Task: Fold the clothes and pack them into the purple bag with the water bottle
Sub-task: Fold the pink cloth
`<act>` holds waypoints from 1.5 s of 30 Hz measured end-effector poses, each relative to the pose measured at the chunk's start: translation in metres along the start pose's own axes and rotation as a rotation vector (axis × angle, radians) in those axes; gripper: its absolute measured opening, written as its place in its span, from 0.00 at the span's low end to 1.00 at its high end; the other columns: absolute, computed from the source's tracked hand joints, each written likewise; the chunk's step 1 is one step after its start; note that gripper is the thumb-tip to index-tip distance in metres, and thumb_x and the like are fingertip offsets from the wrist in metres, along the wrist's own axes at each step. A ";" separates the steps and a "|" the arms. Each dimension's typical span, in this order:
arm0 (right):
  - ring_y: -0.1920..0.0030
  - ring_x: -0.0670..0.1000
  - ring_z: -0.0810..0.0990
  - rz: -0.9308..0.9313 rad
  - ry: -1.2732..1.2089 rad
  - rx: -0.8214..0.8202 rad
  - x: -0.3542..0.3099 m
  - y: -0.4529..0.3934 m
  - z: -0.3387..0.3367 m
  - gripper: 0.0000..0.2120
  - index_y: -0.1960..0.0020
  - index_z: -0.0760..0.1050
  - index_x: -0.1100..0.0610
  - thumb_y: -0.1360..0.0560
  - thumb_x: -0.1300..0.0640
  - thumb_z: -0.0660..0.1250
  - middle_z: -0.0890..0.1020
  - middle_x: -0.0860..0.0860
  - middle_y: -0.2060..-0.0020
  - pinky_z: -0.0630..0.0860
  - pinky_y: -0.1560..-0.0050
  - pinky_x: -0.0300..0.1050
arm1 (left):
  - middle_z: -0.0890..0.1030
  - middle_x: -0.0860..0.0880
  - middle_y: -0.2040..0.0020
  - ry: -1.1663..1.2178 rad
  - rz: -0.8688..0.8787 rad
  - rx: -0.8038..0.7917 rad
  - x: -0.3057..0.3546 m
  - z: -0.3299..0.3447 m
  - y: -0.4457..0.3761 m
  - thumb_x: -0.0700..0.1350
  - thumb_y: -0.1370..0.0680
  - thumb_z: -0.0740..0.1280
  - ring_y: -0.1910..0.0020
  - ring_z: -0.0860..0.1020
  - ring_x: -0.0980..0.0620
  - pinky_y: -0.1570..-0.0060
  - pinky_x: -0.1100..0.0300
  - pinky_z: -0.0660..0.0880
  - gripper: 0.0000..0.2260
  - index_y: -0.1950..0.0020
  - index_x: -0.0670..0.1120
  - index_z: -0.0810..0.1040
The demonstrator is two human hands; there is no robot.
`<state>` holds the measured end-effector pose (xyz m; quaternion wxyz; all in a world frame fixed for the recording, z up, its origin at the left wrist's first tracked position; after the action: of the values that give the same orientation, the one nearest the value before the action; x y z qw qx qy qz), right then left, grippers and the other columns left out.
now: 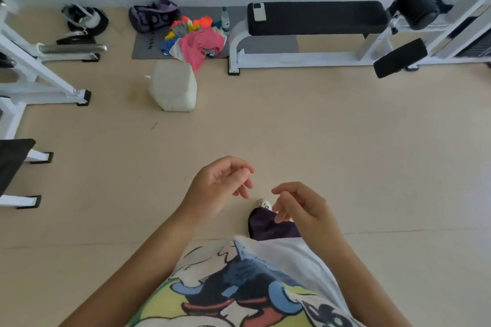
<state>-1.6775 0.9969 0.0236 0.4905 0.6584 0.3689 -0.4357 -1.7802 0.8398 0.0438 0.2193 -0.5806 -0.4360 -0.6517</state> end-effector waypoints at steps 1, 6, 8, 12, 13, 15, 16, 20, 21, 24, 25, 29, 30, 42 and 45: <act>0.63 0.54 0.82 -0.013 0.007 -0.043 -0.016 -0.029 -0.003 0.09 0.50 0.80 0.49 0.19 0.59 0.62 0.83 0.52 0.62 0.81 0.56 0.50 | 0.83 0.46 0.59 -0.005 -0.013 0.014 0.008 -0.006 -0.021 0.44 0.21 0.65 0.62 0.82 0.48 0.58 0.62 0.76 0.06 0.51 0.49 0.82; 0.63 0.51 0.82 -0.114 0.089 -0.252 -0.091 -0.169 0.010 0.07 0.48 0.79 0.51 0.19 0.56 0.62 0.83 0.52 0.62 0.80 0.57 0.44 | 0.84 0.47 0.59 -0.019 -0.097 0.177 0.025 -0.059 -0.115 0.42 0.20 0.65 0.62 0.82 0.49 0.58 0.62 0.78 0.09 0.53 0.54 0.82; 0.63 0.50 0.82 -0.158 0.092 -0.306 -0.117 -0.221 0.023 0.07 0.48 0.79 0.52 0.19 0.56 0.62 0.83 0.51 0.62 0.80 0.58 0.45 | 0.84 0.48 0.59 0.005 -0.126 0.241 0.024 -0.083 -0.149 0.43 0.20 0.65 0.62 0.82 0.48 0.60 0.63 0.78 0.09 0.53 0.55 0.82; 0.64 0.50 0.82 -0.219 0.113 -0.372 -0.157 -0.336 0.047 0.08 0.48 0.79 0.51 0.20 0.52 0.61 0.83 0.51 0.62 0.80 0.58 0.45 | 0.84 0.48 0.60 0.068 -0.167 0.339 0.019 -0.137 -0.230 0.42 0.20 0.65 0.63 0.82 0.49 0.61 0.64 0.77 0.10 0.55 0.55 0.82; 0.64 0.51 0.82 -0.224 0.127 -0.370 -0.167 -0.367 0.052 0.08 0.48 0.79 0.51 0.20 0.53 0.61 0.82 0.51 0.62 0.80 0.58 0.45 | 0.84 0.48 0.60 0.082 -0.167 0.351 0.020 -0.152 -0.255 0.42 0.20 0.65 0.63 0.82 0.49 0.61 0.63 0.77 0.10 0.55 0.55 0.82; 0.64 0.52 0.82 -0.201 0.144 -0.352 -0.186 -0.423 0.060 0.07 0.48 0.79 0.53 0.19 0.57 0.61 0.82 0.52 0.62 0.79 0.59 0.43 | 0.84 0.47 0.60 0.111 -0.161 0.358 0.033 -0.181 -0.300 0.42 0.20 0.65 0.63 0.82 0.49 0.61 0.63 0.77 0.10 0.55 0.54 0.83; 0.64 0.53 0.82 -0.176 0.152 -0.335 -0.196 -0.458 0.063 0.08 0.48 0.79 0.53 0.19 0.58 0.61 0.82 0.53 0.63 0.78 0.59 0.42 | 0.84 0.47 0.60 0.124 -0.158 0.352 0.041 -0.202 -0.331 0.41 0.20 0.65 0.63 0.81 0.49 0.61 0.64 0.77 0.11 0.55 0.54 0.83; 0.63 0.52 0.82 -0.098 0.202 -0.295 -0.223 -0.549 0.060 0.09 0.49 0.79 0.51 0.19 0.58 0.61 0.83 0.52 0.62 0.80 0.57 0.45 | 0.84 0.48 0.59 0.098 -0.095 0.277 0.096 -0.257 -0.432 0.42 0.19 0.64 0.62 0.82 0.50 0.59 0.64 0.77 0.11 0.54 0.56 0.82; 0.63 0.52 0.82 -0.067 0.220 -0.278 -0.225 -0.570 0.057 0.09 0.49 0.79 0.51 0.19 0.58 0.60 0.83 0.51 0.62 0.81 0.57 0.46 | 0.84 0.47 0.59 0.094 -0.086 0.255 0.109 -0.269 -0.459 0.42 0.20 0.64 0.62 0.82 0.50 0.59 0.64 0.77 0.10 0.54 0.55 0.82; 0.64 0.53 0.82 -0.014 0.190 -0.215 -0.237 -0.630 0.046 0.09 0.49 0.79 0.53 0.19 0.58 0.61 0.83 0.52 0.62 0.81 0.57 0.47 | 0.83 0.45 0.60 0.130 -0.020 0.207 0.155 -0.300 -0.541 0.46 0.23 0.66 0.64 0.81 0.49 0.60 0.64 0.76 0.05 0.54 0.50 0.83; 0.64 0.54 0.82 -0.003 0.173 -0.198 -0.240 -0.652 0.043 0.09 0.49 0.79 0.53 0.19 0.59 0.61 0.83 0.53 0.63 0.81 0.57 0.48 | 0.83 0.45 0.60 0.133 -0.004 0.198 0.167 -0.309 -0.569 0.48 0.24 0.67 0.64 0.81 0.49 0.60 0.63 0.76 0.06 0.54 0.50 0.82; 0.64 0.55 0.82 0.026 0.138 -0.148 -0.246 -0.754 0.042 0.09 0.51 0.80 0.54 0.19 0.61 0.61 0.83 0.54 0.64 0.81 0.59 0.46 | 0.82 0.46 0.62 0.146 0.044 0.201 0.196 -0.352 -0.675 0.44 0.22 0.67 0.66 0.80 0.50 0.62 0.65 0.74 0.05 0.54 0.46 0.81; 0.64 0.56 0.82 0.030 0.119 -0.148 -0.249 -0.784 0.045 0.09 0.51 0.80 0.54 0.20 0.62 0.61 0.83 0.54 0.64 0.80 0.59 0.46 | 0.82 0.46 0.62 0.139 0.046 0.212 0.201 -0.364 -0.700 0.41 0.21 0.66 0.66 0.80 0.50 0.62 0.66 0.74 0.05 0.53 0.44 0.81; 0.65 0.54 0.81 -0.157 0.099 -0.462 -0.413 -1.084 0.176 0.08 0.49 0.79 0.60 0.20 0.62 0.61 0.82 0.55 0.63 0.78 0.59 0.44 | 0.83 0.47 0.61 0.081 -0.134 0.499 0.227 -0.547 -0.850 0.43 0.20 0.66 0.65 0.81 0.50 0.60 0.60 0.77 0.06 0.53 0.48 0.82; 0.65 0.52 0.82 -0.195 0.080 -0.496 -0.444 -1.123 0.207 0.08 0.49 0.79 0.56 0.19 0.61 0.61 0.82 0.54 0.61 0.77 0.61 0.42 | 0.83 0.47 0.62 0.094 -0.175 0.580 0.222 -0.588 -0.866 0.41 0.20 0.65 0.65 0.81 0.49 0.58 0.55 0.77 0.07 0.53 0.47 0.83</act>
<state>-2.9013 1.0477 0.0463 0.5777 0.4962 0.5451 -0.3507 -2.8498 0.8587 0.0142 0.3389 -0.4232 -0.6415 -0.5428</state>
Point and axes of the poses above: each hand's wrist, its own y-axis away from the middle knuckle, its own z-axis out of the palm, x = y × z, the point moved 8 cm from there along -y, towards the middle knuckle
